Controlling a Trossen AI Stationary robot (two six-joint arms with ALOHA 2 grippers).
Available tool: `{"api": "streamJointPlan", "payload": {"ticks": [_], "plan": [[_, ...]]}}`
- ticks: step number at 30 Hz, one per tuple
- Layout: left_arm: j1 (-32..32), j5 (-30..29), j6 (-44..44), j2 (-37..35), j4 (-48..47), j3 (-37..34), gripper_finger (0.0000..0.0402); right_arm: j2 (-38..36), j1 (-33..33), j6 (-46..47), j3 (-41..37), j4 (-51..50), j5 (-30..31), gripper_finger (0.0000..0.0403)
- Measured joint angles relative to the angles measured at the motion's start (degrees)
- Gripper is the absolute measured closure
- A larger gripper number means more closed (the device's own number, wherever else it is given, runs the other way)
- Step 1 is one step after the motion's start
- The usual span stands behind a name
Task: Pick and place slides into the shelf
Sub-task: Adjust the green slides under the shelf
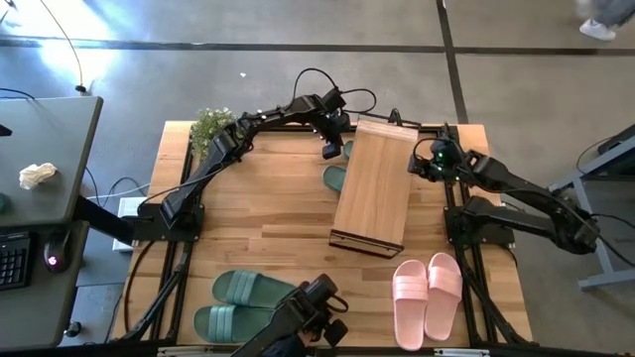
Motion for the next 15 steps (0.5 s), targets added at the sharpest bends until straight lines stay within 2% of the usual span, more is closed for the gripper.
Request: {"api": "streamJointPlan", "payload": {"ticks": [7, 12, 15], "plan": [[0.0, 0.0, 0.1, 0.0, -0.1, 0.0, 0.0402, 0.2, -2.2, -0.1, 0.0, -9.4, -1.4, 0.0403], [0.0, 0.1, 0.2, 0.0, -0.1, 0.0, 0.0402, 2.4, -2.2, -2.6, -0.3, -9.2, -3.2, 0.0403], [0.0, 0.4, 0.2, 0.0, -0.1, 0.0, 0.0402, 3.5, -3.2, -4.0, -3.6, -5.3, -4.8, 0.0403]]}}
